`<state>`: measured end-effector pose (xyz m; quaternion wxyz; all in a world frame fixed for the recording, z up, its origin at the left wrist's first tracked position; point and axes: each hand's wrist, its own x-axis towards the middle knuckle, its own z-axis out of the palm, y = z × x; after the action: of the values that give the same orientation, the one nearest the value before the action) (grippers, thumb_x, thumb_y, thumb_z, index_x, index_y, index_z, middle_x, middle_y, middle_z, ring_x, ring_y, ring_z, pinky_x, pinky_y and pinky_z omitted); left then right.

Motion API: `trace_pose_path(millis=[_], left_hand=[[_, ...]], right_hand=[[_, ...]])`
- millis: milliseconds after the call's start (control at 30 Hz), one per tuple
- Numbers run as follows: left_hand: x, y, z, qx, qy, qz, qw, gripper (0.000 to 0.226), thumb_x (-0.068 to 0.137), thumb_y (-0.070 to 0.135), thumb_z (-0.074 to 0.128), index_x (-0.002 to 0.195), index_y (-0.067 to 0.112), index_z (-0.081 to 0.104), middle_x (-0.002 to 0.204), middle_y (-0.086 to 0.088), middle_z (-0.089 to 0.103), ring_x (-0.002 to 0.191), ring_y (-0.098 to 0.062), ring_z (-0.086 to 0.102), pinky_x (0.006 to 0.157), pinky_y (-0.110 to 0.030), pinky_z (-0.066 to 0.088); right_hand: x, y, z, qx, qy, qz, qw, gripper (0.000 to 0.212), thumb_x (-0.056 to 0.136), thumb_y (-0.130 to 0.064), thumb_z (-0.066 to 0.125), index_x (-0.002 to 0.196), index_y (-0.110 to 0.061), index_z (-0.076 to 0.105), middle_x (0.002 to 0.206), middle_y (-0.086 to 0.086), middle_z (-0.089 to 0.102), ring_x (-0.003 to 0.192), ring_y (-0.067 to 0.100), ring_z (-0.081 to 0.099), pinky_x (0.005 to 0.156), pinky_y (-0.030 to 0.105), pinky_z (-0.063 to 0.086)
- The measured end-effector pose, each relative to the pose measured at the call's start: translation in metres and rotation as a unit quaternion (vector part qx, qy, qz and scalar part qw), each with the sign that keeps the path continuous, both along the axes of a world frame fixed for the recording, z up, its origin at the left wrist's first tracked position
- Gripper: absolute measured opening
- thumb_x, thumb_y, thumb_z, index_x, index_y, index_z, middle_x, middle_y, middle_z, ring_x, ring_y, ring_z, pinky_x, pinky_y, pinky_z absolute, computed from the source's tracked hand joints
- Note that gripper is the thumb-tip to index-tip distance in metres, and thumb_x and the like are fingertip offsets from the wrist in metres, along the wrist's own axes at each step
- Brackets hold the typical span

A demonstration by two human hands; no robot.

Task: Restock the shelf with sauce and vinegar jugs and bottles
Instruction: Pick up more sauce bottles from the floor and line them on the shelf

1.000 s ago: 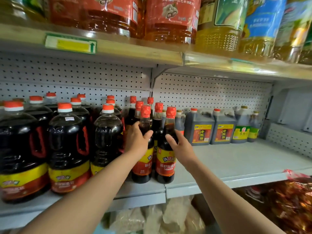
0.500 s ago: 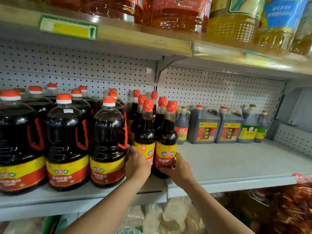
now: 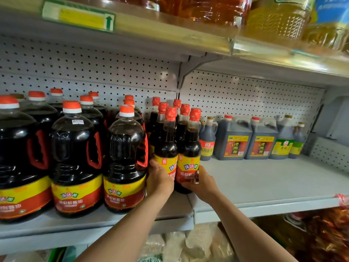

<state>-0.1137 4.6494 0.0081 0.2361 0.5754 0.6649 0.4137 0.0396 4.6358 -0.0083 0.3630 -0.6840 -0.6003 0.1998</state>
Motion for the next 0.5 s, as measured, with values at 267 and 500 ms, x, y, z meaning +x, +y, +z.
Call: trace_pose_path(millis=[267, 500], left_hand=[[-0.002, -0.022, 0.008, -0.021, 0.011, -0.008, 1.000, 0.082, 0.079, 0.025, 0.082, 0.140, 0.007, 0.030, 0.142, -0.015, 0.049, 0.126, -0.036, 0.053, 0.100, -0.044, 0.047], [-0.015, -0.112, 0.023, 0.004, 0.047, -0.014, 0.999, 0.071, 0.079, 0.032, 0.081, 0.134, 0.016, 0.039, 0.130, -0.012, 0.056, 0.117, -0.034, 0.058, 0.092, -0.042, 0.049]], right_hand=[[-0.010, -0.039, 0.011, -0.026, -0.033, -0.051, 0.998, 0.086, 0.085, -0.037, 0.078, 0.152, -0.014, 0.029, 0.143, 0.013, 0.056, 0.130, 0.030, 0.054, 0.098, 0.034, 0.046], [0.020, -0.126, 0.027, 0.001, -0.150, -0.040, 0.988, 0.076, 0.081, -0.044, 0.081, 0.142, -0.018, 0.043, 0.139, 0.012, 0.049, 0.127, 0.029, 0.051, 0.100, 0.036, 0.045]])
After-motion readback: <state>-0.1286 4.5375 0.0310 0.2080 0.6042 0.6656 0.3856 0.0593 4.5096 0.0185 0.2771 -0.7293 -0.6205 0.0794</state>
